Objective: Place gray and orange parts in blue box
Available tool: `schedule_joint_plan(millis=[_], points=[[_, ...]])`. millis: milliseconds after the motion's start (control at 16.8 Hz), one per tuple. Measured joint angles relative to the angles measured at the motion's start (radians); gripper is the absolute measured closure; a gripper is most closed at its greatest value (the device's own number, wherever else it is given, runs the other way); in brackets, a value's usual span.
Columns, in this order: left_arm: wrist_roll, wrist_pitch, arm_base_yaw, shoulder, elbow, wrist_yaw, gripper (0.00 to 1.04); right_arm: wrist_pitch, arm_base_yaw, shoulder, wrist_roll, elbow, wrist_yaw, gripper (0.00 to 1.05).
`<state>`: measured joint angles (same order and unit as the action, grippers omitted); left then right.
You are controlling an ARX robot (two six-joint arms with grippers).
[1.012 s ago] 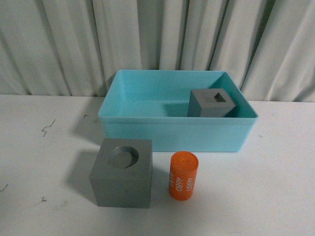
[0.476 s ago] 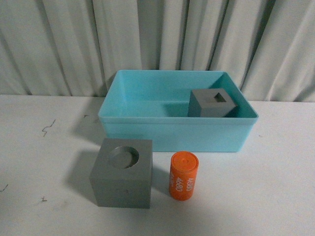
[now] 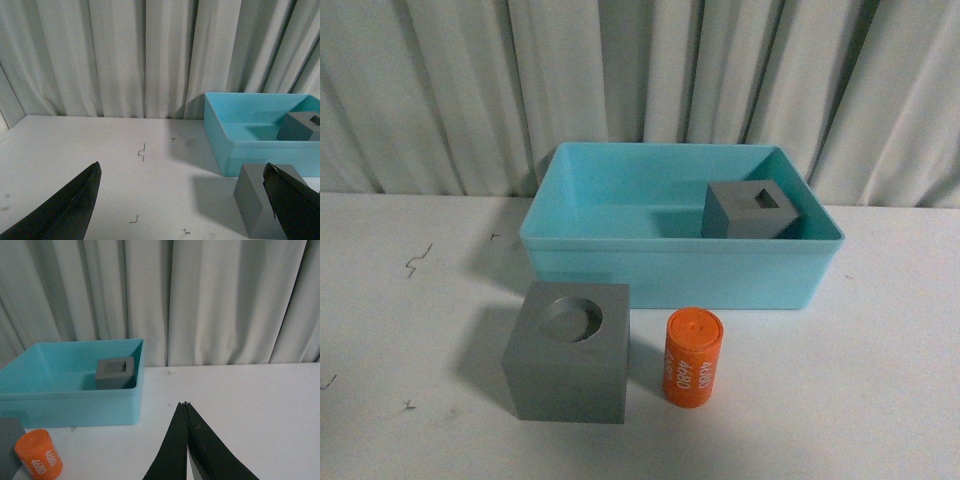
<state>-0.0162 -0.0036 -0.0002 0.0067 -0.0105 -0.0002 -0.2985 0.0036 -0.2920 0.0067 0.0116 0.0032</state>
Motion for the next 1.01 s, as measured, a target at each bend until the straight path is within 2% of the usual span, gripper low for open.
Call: schedule_joint_plan(millis=[417, 476, 714, 774, 952, 1012], points=[[0.000, 0.000, 0.000, 0.000, 0.000, 0.000, 0.07, 0.127, 0.000, 0.125, 0.000, 0.000, 0.000, 1.03], [0.000, 0.000, 0.000, 0.000, 0.000, 0.000, 0.07, 0.278, 0.000, 0.217, 0.000, 0.000, -0.002, 1.03], [0.000, 0.000, 0.000, 0.000, 0.000, -0.001, 0.07, 0.301, -0.004, 0.289, 0.000, 0.000, -0.001, 1.03], [0.000, 0.000, 0.000, 0.000, 0.000, 0.000, 0.07, 0.302, -0.004, 0.289, -0.001, 0.000, -0.001, 0.95], [0.000, 0.000, 0.000, 0.000, 0.000, 0.000, 0.07, 0.302, -0.004, 0.289, -0.001, 0.000, -0.001, 0.60], [-0.106, -0.320, -0.089, 0.246, -0.154, -0.154, 0.07, 0.302, -0.004, 0.289, 0.000, 0.000, 0.000, 0.20]])
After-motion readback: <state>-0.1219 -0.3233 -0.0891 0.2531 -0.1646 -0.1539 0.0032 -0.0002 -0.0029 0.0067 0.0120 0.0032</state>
